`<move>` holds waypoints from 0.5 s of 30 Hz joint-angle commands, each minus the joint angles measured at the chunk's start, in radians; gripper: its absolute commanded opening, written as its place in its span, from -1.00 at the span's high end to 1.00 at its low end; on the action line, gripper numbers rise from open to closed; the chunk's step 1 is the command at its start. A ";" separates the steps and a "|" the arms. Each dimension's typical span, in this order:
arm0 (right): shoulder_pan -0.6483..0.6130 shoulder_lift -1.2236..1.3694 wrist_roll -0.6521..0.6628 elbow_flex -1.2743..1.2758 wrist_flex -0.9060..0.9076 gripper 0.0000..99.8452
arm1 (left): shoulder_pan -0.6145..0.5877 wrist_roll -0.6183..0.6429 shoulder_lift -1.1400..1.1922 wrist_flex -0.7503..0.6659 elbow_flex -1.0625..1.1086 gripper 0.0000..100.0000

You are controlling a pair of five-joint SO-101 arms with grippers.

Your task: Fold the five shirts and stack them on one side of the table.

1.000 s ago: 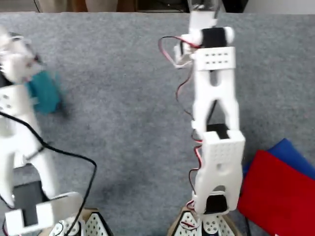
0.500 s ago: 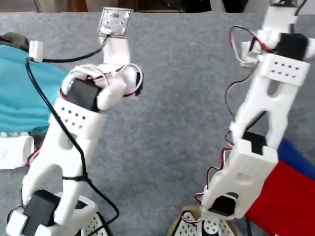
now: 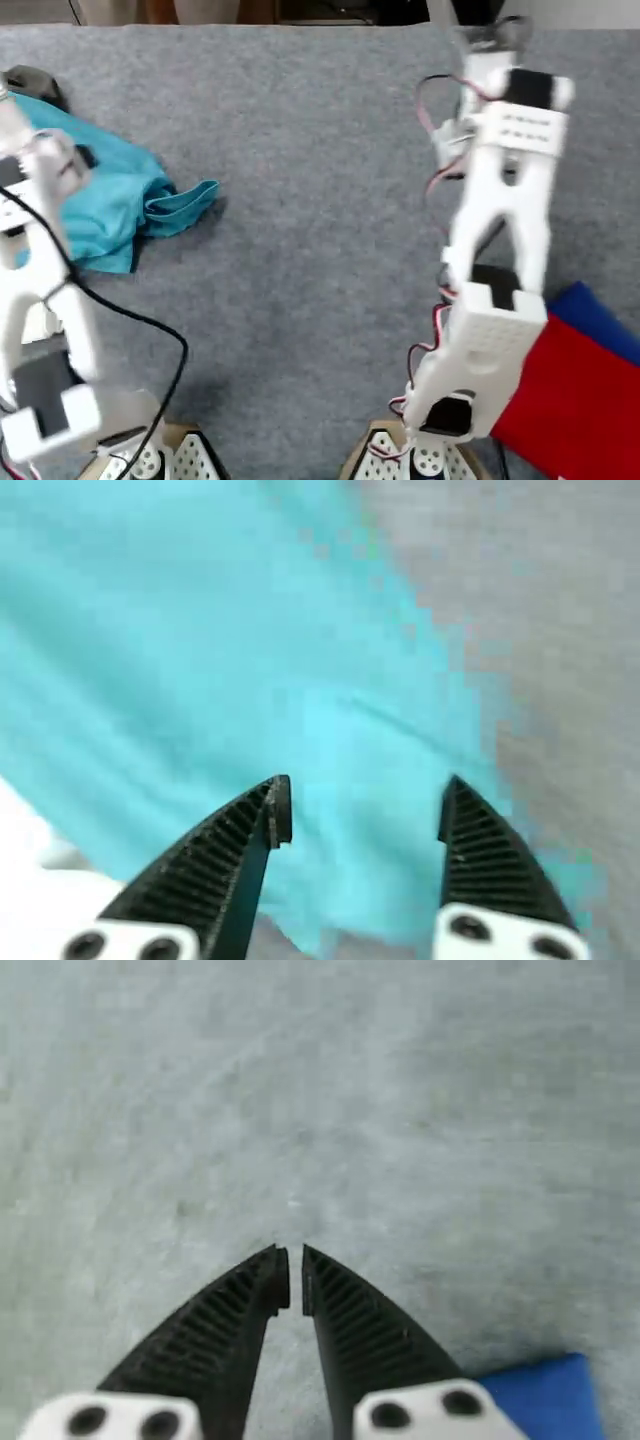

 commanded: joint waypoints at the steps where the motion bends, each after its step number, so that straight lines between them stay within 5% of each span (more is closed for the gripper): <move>1: -0.081 -0.067 0.038 0.047 0.006 0.92 | -0.072 -0.009 0.131 -0.127 0.012 0.47; 9: -0.102 -0.068 0.031 0.061 0.009 0.92 | -0.008 -0.009 0.231 -0.077 0.000 0.98; 15: -0.097 -0.073 0.031 0.062 0.012 0.92 | 0.095 -0.005 0.127 0.112 -0.107 0.96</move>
